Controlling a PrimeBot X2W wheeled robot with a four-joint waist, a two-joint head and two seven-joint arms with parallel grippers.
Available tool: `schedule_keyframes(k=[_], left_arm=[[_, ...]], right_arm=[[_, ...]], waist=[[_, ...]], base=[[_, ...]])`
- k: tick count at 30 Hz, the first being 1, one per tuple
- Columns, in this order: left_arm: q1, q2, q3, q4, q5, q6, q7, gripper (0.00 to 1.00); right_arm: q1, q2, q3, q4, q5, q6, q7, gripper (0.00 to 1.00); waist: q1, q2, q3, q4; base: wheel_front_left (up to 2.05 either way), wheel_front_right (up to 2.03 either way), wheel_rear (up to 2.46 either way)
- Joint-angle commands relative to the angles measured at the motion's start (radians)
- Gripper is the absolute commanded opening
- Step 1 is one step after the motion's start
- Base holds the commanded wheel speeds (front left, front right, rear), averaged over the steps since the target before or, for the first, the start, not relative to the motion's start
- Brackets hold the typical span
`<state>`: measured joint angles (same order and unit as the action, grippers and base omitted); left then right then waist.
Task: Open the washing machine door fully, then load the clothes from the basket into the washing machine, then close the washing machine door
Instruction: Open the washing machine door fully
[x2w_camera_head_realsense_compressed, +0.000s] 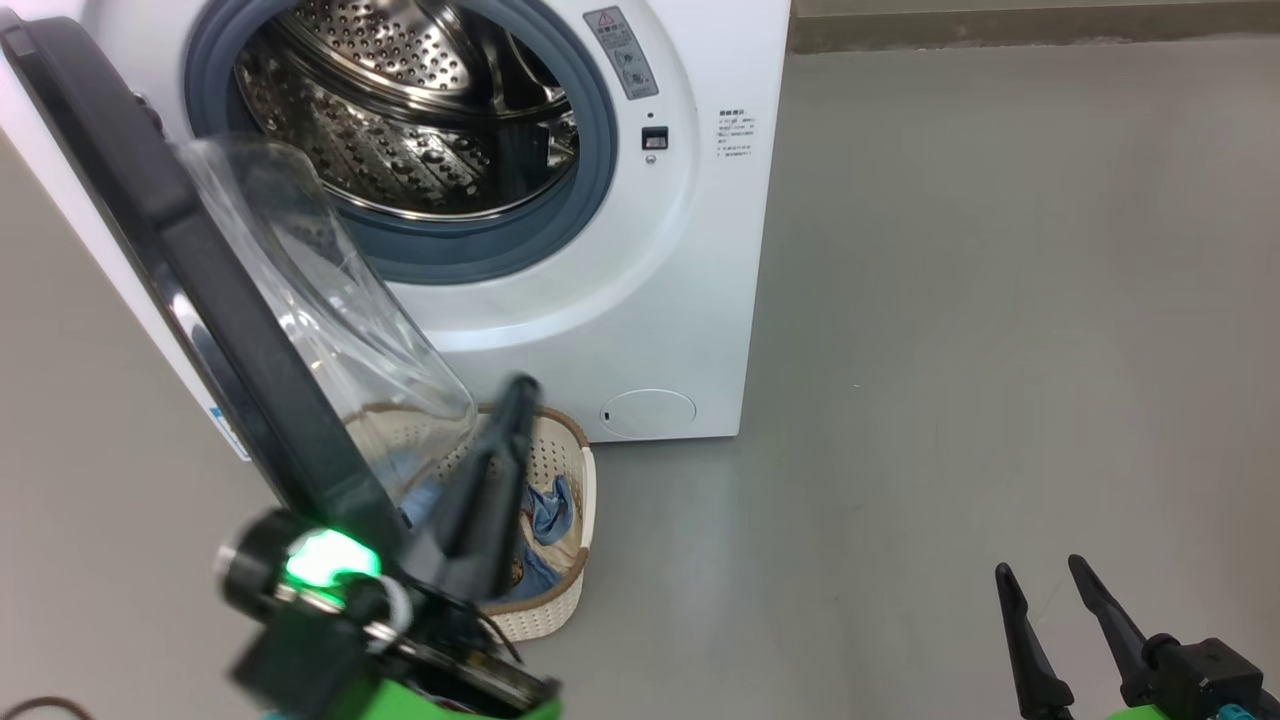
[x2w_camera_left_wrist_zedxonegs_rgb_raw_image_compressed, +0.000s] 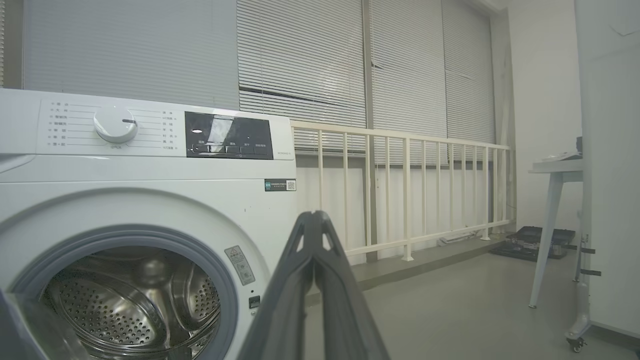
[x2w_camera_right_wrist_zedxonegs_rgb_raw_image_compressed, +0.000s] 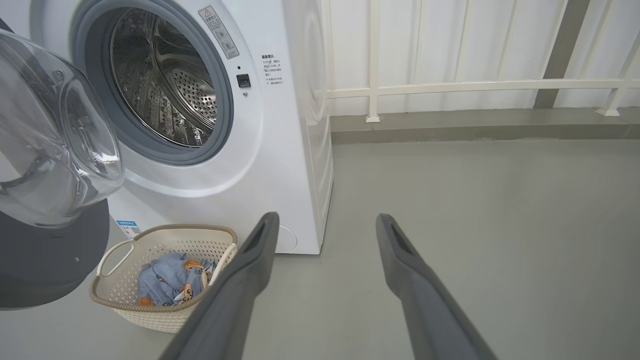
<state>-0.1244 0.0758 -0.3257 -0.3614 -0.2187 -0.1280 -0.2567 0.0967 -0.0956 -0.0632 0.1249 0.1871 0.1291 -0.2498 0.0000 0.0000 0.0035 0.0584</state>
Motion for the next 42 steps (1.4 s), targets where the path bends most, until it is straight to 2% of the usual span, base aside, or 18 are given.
schedule_keyframes(k=[1, 5, 10, 22, 27, 42], left_arm=[[-0.015, 0.016, 0.007, 0.000, -0.012, -0.002, -0.005, 0.00], [0.027, 0.023, -0.099, 0.091, -0.025, -0.003, -0.005, 0.00], [0.062, 0.025, -0.156, 0.162, -0.046, -0.003, -0.005, 0.00], [0.085, 0.014, -0.088, 0.308, -0.057, -0.003, -0.005, 0.00], [0.066, 0.005, -0.034, 0.346, -0.056, -0.003, -0.005, 0.00], [0.016, 0.008, 0.018, 0.432, -0.066, -0.003, -0.005, 0.00]], right_arm=[[-0.038, -0.009, 0.027, -0.020, -0.002, 0.002, -0.012, 1.00], [-0.039, -0.010, 0.028, -0.019, -0.006, 0.002, -0.012, 1.00], [-0.041, -0.015, 0.031, -0.020, -0.008, 0.002, -0.012, 1.00], [-0.047, -0.026, 0.037, -0.017, -0.008, 0.002, -0.012, 1.00], [-0.050, -0.028, 0.036, -0.018, -0.005, 0.002, -0.012, 1.00], [-0.070, -0.023, 0.032, -0.019, -0.002, 0.002, -0.012, 1.00]], waist=[[0.0000, 0.0000, 0.001, 0.001], [0.0000, 0.0000, 0.004, 0.005], [0.0000, 0.0000, 0.010, 0.013], [0.0000, 0.0000, 0.018, 0.035], [0.0000, 0.0000, 0.026, 0.034], [0.0000, 0.0000, 0.069, 0.018]], base=[[0.00, 0.00, 0.00], [0.00, 0.00, 0.00], [0.00, 0.00, 0.00], [0.00, 0.00, 0.00], [0.00, 0.00, 0.00], [0.00, 0.00, 0.00]])
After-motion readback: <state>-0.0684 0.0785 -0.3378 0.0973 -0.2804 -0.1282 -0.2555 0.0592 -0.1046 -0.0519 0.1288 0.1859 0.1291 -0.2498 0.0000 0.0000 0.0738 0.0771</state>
